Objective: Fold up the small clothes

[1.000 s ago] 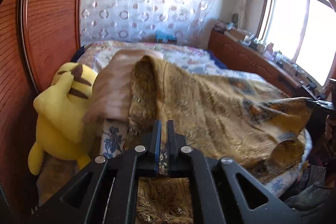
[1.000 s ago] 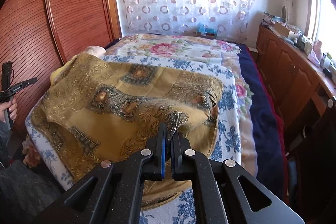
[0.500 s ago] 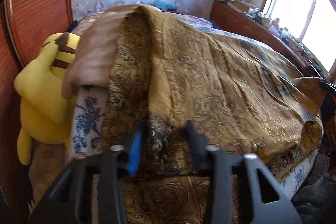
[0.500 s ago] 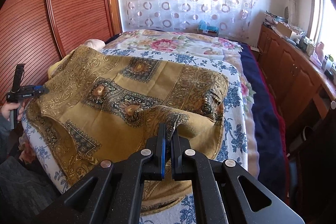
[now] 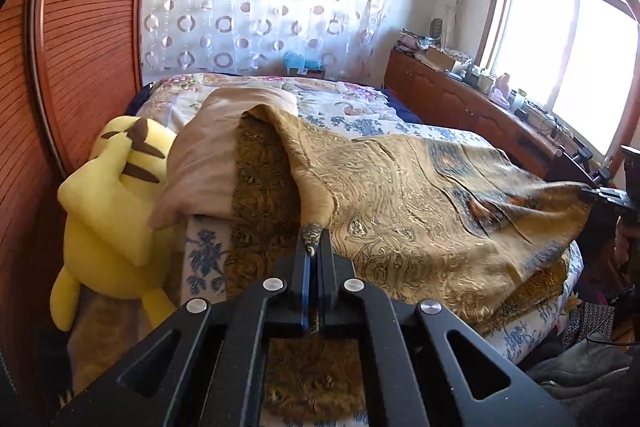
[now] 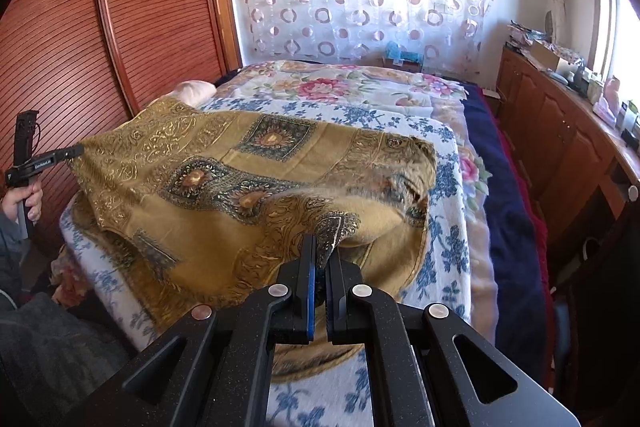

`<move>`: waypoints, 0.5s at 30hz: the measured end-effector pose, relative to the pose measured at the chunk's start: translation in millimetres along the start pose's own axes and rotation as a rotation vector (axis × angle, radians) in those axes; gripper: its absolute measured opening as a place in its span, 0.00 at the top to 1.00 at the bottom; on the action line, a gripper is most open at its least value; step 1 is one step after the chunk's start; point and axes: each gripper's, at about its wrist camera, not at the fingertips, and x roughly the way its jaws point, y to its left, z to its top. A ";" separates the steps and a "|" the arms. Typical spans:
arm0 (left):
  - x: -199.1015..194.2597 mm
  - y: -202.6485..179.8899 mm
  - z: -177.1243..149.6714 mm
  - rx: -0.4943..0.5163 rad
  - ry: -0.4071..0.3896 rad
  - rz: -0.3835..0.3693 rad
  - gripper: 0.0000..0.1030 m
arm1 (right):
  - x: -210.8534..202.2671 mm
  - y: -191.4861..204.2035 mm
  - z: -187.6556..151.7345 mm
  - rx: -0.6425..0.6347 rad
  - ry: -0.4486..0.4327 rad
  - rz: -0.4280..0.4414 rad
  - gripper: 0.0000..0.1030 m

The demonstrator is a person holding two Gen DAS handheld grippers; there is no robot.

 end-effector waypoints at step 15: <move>19.1 -2.9 -20.9 -0.007 0.080 0.070 0.58 | 2.3 5.6 -1.6 0.009 0.024 -0.059 0.65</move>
